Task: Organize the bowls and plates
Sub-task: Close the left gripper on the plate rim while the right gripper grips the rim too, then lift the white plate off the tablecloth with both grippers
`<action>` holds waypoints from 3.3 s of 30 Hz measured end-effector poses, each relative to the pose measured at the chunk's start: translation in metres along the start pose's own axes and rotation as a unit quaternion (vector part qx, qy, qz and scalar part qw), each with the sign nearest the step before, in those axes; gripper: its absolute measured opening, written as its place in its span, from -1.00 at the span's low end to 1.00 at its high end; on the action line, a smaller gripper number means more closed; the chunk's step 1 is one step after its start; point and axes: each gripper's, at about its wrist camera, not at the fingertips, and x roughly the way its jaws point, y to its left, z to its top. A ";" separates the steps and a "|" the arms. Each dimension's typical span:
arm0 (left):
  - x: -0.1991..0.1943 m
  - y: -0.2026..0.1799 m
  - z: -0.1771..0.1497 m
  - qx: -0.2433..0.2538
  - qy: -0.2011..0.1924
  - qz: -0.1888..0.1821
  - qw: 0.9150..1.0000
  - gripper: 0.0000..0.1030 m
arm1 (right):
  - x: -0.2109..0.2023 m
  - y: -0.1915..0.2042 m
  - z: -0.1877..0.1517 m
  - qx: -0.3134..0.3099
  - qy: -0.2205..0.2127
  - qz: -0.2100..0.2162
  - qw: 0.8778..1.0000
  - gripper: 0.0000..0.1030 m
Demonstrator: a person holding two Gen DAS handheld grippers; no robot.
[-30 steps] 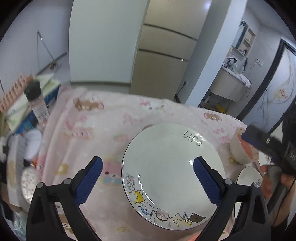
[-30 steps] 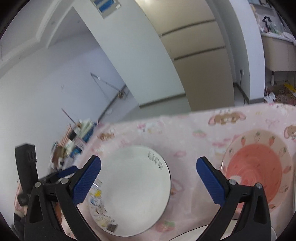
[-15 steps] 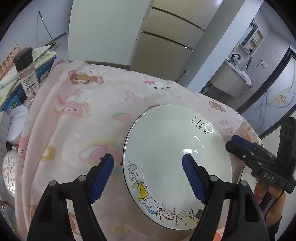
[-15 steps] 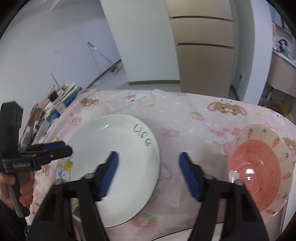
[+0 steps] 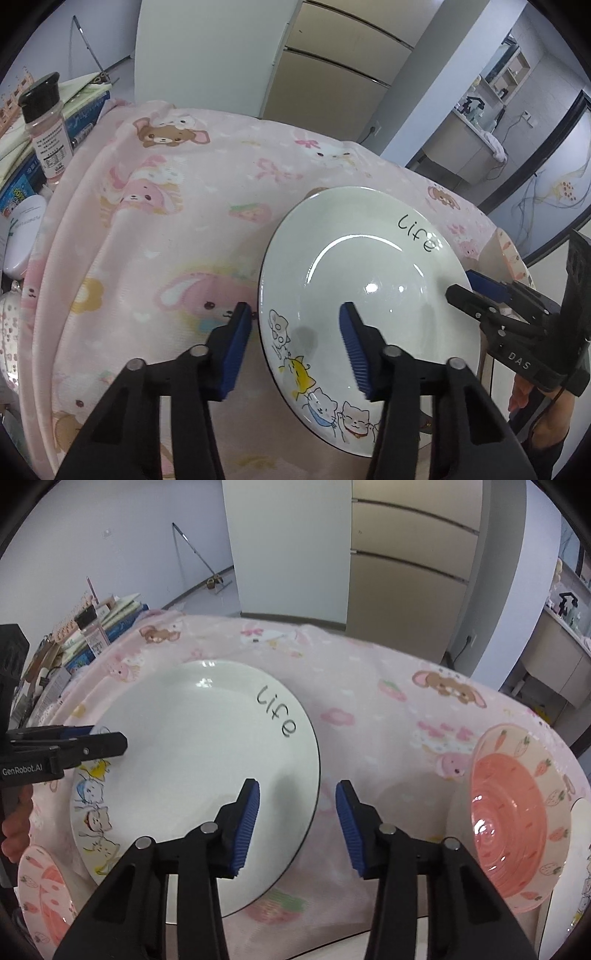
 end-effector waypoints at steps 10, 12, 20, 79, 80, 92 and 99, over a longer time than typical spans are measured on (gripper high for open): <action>0.001 0.005 0.000 -0.014 -0.001 0.001 1.000 -0.45 | 0.002 -0.009 -0.002 0.035 -0.010 0.049 0.998 -0.49; 0.002 0.005 0.000 -0.008 -0.001 0.015 1.000 -0.45 | 0.000 -0.008 -0.001 0.027 -0.028 0.039 0.998 -0.78; -0.002 0.017 0.000 -0.016 -0.009 0.020 1.000 -0.46 | -0.004 -0.002 0.007 0.008 -0.048 0.045 0.998 -0.80; -0.118 -0.084 0.003 0.060 -0.135 -0.006 0.989 -0.65 | -0.113 -0.038 0.008 0.054 -0.160 0.046 0.985 -0.69; -0.120 -0.091 0.003 0.065 -0.137 -0.006 0.988 -0.65 | -0.119 -0.042 0.004 0.056 -0.163 0.043 0.984 -0.69; -0.134 -0.194 -0.031 0.121 -0.130 -0.033 0.984 -0.64 | -0.183 -0.099 -0.045 0.079 -0.179 -0.002 0.981 -0.69; -0.135 -0.236 -0.059 0.148 -0.127 -0.034 0.980 -0.62 | -0.208 -0.122 -0.084 0.091 -0.185 -0.012 0.978 -0.69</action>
